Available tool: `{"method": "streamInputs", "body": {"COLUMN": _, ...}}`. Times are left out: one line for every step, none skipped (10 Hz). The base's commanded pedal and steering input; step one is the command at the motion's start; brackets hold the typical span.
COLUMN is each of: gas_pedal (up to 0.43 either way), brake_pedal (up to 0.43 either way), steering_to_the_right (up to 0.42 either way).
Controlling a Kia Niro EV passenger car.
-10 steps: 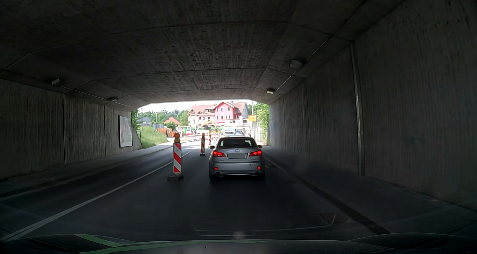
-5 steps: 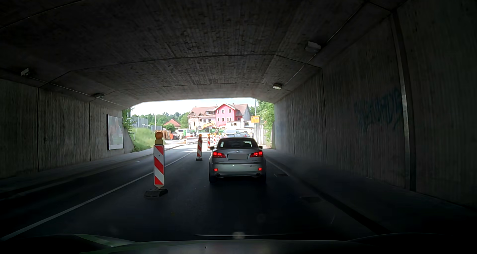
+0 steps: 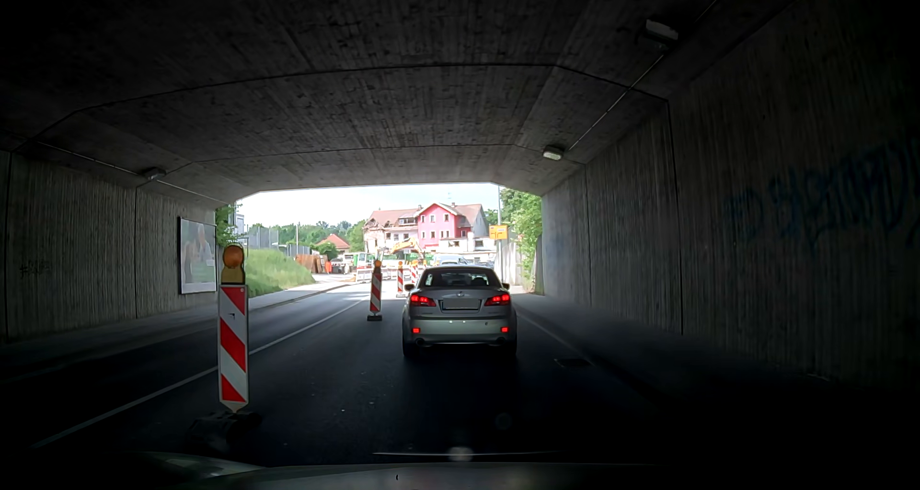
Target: Follow the waypoints while adhering to traffic rules and regulations
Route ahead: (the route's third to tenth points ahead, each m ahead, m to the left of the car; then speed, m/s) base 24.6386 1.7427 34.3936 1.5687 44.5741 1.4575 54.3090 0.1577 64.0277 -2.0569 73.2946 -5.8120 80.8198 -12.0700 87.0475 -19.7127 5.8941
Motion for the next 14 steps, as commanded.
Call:
{"method": "streamInputs", "body": {"gas_pedal": 0.028, "brake_pedal": 0.0, "steering_to_the_right": -0.01}}
{"method": "streamInputs", "body": {"gas_pedal": 0.02, "brake_pedal": 0.0, "steering_to_the_right": -0.009}}
{"method": "streamInputs", "body": {"gas_pedal": 0.02, "brake_pedal": 0.0, "steering_to_the_right": -0.01}}
{"method": "streamInputs", "body": {"gas_pedal": 0.02, "brake_pedal": 0.0, "steering_to_the_right": -0.009}}
{"method": "streamInputs", "body": {"gas_pedal": 0.02, "brake_pedal": 0.0, "steering_to_the_right": -0.01}}
{"method": "streamInputs", "body": {"gas_pedal": 0.02, "brake_pedal": 0.0, "steering_to_the_right": -0.009}}
{"method": "streamInputs", "body": {"gas_pedal": 0.02, "brake_pedal": 0.0, "steering_to_the_right": -0.01}}
{"method": "streamInputs", "body": {"gas_pedal": 0.02, "brake_pedal": 0.0, "steering_to_the_right": -0.01}}
{"method": "streamInputs", "body": {"gas_pedal": 0.02, "brake_pedal": 0.0, "steering_to_the_right": -0.01}}
{"method": "streamInputs", "body": {"gas_pedal": 0.02, "brake_pedal": 0.0, "steering_to_the_right": -0.01}}
{"method": "streamInputs", "body": {"gas_pedal": 0.02, "brake_pedal": 0.0, "steering_to_the_right": -0.009}}
{"method": "streamInputs", "body": {"gas_pedal": 0.02, "brake_pedal": 0.0, "steering_to_the_right": -0.009}}
{"method": "streamInputs", "body": {"gas_pedal": 0.02, "brake_pedal": 0.0, "steering_to_the_right": -0.009}}
{"method": "streamInputs", "body": {"gas_pedal": 0.008, "brake_pedal": 0.0, "steering_to_the_right": -0.009}}
